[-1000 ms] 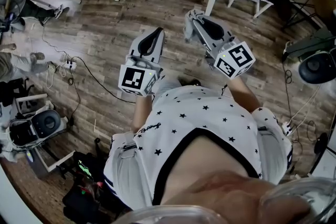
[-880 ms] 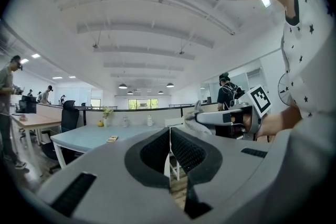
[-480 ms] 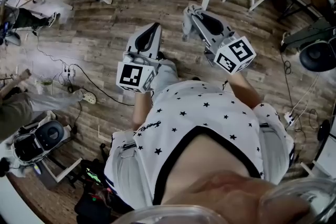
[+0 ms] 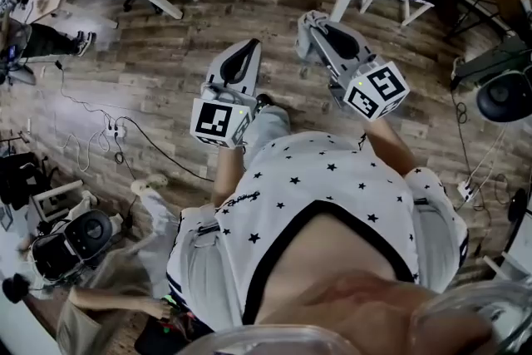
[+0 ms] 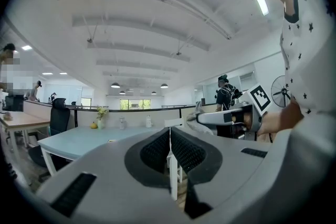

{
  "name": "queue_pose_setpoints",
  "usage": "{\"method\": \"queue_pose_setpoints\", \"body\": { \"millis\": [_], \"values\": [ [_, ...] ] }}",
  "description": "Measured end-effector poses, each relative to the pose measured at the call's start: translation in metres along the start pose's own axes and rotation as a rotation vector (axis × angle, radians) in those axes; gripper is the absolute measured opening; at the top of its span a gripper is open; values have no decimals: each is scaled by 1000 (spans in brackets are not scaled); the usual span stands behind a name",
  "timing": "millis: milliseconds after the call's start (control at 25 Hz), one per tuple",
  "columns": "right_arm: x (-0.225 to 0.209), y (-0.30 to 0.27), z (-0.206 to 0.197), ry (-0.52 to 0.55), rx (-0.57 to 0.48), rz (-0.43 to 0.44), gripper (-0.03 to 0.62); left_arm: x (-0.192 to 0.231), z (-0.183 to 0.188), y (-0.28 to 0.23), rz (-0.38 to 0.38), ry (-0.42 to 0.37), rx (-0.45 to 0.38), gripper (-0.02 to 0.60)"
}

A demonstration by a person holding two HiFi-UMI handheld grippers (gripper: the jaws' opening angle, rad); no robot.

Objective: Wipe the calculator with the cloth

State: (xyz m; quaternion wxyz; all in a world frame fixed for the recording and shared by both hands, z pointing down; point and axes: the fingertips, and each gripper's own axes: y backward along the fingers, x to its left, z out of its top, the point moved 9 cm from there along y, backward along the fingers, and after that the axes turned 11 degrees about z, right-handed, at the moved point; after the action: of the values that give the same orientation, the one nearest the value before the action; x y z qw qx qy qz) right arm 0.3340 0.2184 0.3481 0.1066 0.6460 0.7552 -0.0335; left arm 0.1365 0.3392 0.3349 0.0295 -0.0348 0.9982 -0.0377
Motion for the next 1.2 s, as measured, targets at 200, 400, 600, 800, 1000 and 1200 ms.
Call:
{"method": "queue_pose_setpoints", "body": {
  "millis": [200,400,600,800,1000,1200],
  "values": [
    [-13,-27,-3,-10,8,-26,40,29,-3,-20,-18,4,-4,31],
    [-26,-57,-6,-10,22,-42,40,60,-8,-35,-20,12,-2,31],
    [-38,-89,-8,-18,24,-58,40,91,-11,-49,-26,13,9,31],
    [-43,-115,-8,-15,15,-84,40,119,-13,-54,-32,3,5,31],
    [-49,-147,-10,-12,18,-98,40,153,-16,-63,-40,3,2,31],
    [-53,-177,-12,-13,30,-112,40,184,-17,-70,-51,12,6,31]
  ]
}}
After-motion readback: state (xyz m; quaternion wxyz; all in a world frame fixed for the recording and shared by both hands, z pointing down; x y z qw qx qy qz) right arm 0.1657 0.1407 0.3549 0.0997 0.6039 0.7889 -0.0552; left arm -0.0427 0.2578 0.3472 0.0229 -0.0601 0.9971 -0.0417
